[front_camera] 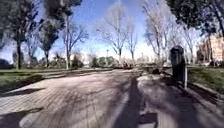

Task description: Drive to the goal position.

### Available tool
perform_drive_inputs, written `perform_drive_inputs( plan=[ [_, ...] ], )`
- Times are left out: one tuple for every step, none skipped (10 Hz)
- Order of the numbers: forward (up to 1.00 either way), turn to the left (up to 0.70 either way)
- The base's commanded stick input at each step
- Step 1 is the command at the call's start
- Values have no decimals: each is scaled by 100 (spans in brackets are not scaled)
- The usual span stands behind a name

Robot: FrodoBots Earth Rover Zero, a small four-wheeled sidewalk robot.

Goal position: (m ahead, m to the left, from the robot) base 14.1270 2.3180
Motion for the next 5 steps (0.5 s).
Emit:
perform_drive_inputs(
  plan=[
    [70, 0],
    [70, 0],
    [70, 12],
    [70, 25],
    [70, 6]
  ],
)
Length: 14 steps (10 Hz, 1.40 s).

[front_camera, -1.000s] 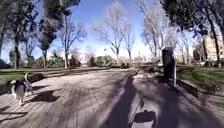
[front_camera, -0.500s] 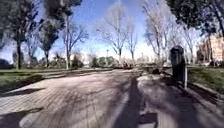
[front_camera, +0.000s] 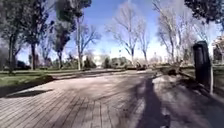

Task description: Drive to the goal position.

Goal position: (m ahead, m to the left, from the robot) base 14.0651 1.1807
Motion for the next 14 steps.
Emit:
perform_drive_inputs(
  plan=[
    [70, 33],
    [70, 35],
    [70, 34],
    [70, 0],
    [70, 0],
    [70, 0],
    [70, 0],
    [70, 0],
    [70, 0],
    [70, 0],
    [70, 0],
    [70, 0],
    [70, 0],
    [70, 0]
  ],
)
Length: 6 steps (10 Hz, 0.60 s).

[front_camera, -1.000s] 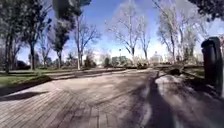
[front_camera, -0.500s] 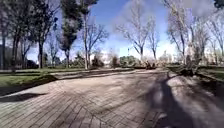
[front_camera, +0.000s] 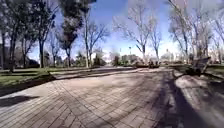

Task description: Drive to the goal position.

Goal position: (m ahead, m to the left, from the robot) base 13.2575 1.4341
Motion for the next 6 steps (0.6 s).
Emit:
perform_drive_inputs(
  plan=[
    [70, 0],
    [70, 0],
    [70, 0],
    [70, 0],
    [70, 0],
    [70, 0]
  ],
)
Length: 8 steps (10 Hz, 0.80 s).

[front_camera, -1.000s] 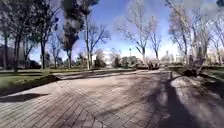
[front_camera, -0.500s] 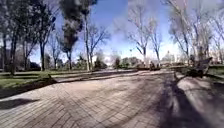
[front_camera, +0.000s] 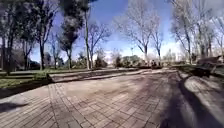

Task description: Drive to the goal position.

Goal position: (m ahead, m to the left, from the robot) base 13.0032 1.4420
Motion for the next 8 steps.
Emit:
perform_drive_inputs(
  plan=[
    [78, 0],
    [85, 0],
    [89, 0],
    [100, 0],
    [100, 0],
    [100, 0],
    [100, 0],
    [100, 0]
  ],
)
